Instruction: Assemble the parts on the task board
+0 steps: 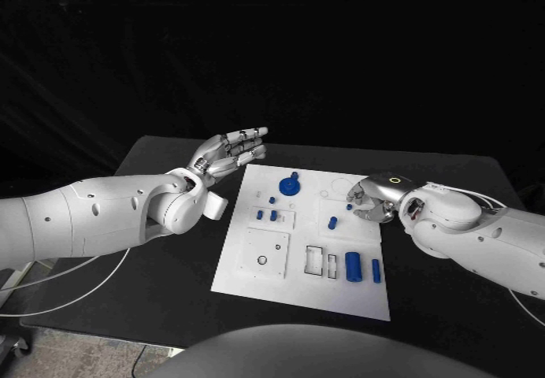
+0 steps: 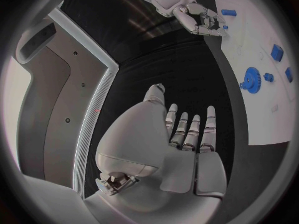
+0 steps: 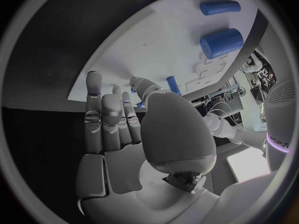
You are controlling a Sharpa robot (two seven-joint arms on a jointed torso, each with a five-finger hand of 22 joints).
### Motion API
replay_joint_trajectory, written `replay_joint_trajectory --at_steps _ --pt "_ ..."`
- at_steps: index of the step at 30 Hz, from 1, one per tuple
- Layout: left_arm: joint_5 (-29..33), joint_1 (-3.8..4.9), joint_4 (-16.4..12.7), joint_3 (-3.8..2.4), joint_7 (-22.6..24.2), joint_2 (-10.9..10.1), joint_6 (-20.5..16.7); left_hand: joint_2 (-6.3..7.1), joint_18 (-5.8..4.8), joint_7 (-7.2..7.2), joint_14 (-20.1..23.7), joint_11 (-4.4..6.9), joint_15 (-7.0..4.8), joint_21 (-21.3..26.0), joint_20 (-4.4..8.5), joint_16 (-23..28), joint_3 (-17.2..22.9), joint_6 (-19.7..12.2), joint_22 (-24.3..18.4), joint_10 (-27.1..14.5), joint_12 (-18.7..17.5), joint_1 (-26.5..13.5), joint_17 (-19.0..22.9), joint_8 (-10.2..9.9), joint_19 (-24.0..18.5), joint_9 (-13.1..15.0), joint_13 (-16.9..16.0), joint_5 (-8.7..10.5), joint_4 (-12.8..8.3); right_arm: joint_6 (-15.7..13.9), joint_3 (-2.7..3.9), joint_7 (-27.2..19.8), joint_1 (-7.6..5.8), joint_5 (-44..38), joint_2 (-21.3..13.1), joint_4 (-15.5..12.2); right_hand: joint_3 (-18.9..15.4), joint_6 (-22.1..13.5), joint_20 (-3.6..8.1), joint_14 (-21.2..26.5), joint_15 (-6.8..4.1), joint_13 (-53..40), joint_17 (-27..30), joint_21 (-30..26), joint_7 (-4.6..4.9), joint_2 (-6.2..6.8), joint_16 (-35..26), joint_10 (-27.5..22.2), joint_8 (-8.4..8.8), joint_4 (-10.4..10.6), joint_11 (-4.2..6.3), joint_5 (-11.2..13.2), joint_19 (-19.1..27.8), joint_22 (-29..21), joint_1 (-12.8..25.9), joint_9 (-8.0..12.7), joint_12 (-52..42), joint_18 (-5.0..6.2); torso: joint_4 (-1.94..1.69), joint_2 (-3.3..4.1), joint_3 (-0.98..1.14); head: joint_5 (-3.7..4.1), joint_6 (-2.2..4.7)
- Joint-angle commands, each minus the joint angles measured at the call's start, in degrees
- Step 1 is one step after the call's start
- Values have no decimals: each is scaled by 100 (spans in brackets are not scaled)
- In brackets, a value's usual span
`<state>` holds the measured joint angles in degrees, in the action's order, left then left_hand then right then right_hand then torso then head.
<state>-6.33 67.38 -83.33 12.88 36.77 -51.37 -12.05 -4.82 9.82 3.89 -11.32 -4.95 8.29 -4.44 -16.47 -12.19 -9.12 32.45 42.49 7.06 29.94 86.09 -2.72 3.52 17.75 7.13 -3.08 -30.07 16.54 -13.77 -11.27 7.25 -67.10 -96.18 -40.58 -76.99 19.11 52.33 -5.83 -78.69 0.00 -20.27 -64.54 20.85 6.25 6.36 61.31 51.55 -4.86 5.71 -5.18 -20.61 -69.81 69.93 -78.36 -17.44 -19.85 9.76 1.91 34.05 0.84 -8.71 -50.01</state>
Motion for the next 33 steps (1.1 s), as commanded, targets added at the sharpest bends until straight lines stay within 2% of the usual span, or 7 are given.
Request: replay_joint_trajectory --at_steps 1,5,10,17,25,28,33 --pt "17 -31 20 -2 16 24 154 4 50 34 -77 -56 8 -38 6 -42 -41 -29 -9 -1 24 72 -10 35 52 -14 -6 -28 -13 -31 3 -143 16 316 31 49 56 49 -22 -7 23 48 6 -33 49 -11 -31 65 -5 0 -3 -54 -5 16 -79 9 40 57 -2 -3 -2 -2 1" --pt "17 -59 37 -2 5 34 165 -5 49 35 -109 -64 19 -48 2 -77 -46 -44 -16 -9 32 89 -15 34 84 -23 -6 -39 -14 -15 3 -176 28 443 54 79 103 140 -25 -7 29 107 4 -36 113 -71 -23 132 -39 -4 6 -53 -6 40 -105 15 61 56 -2 -3 -3 -9 1" --pt "16 -84 41 -2 -17 53 191 -18 45 27 -136 -93 36 -61 -3 -111 -50 -65 -27 -18 41 114 -18 32 122 -36 -6 -51 -16 6 3 -195 35 536 90 119 104 269 -32 0 36 203 15 -49 140 -116 -25 199 -90 4 6 114 -3 77 -97 16 107 56 1 -5 -4 -23 1" --pt "14 -99 52 -2 -56 77 232 -40 36 33 -185 -127 69 -83 -12 -172 -48 -79 -46 -30 61 178 -25 35 190 -53 -7 -90 -31 90 3 -196 39 614 159 197 30 338 -48 8 51 295 28 -86 128 -137 -26 287 -111 57 8 424 -2 102 -25 21 132 55 3 -4 -3 1 1" --pt "13 -105 65 -2 -76 90 259 -46 24 89 -221 -112 91 -106 -17 -223 -47 -56 -68 -36 89 250 -28 47 260 -62 -8 -168 -47 169 3 -198 50 631 217 248 -75 410 -60 11 55 370 40 -134 106 -101 -24 410 -131 93 20 736 -17 113 16 25 130 60 5 -5 -4 16 1" --pt "13 -107 74 -2 -81 99 265 -50 21 100 -228 -109 92 -109 -17 -233 -46 -46 -73 -36 94 260 -29 51 269 -62 -9 -182 -47 197 4 -201 61 631 246 264 -82 497 -55 14 43 394 47 -150 95 -110 -28 441 -172 75 35 754 -23 116 -22 10 133 64 5 -6 -6 20 1" --pt "13 -109 83 -2 -89 112 278 -59 16 125 -243 -103 92 -112 -16 -253 -45 -21 -82 -35 108 279 -31 59 284 -61 -10 -202 -47 233 4 -224 95 616 283 292 -74 648 -36 28 19 443 65 -173 81 -118 -43 485 -247 -2 58 620 -31 130 -136 -29 150 67 1 -5 -5 15 1"
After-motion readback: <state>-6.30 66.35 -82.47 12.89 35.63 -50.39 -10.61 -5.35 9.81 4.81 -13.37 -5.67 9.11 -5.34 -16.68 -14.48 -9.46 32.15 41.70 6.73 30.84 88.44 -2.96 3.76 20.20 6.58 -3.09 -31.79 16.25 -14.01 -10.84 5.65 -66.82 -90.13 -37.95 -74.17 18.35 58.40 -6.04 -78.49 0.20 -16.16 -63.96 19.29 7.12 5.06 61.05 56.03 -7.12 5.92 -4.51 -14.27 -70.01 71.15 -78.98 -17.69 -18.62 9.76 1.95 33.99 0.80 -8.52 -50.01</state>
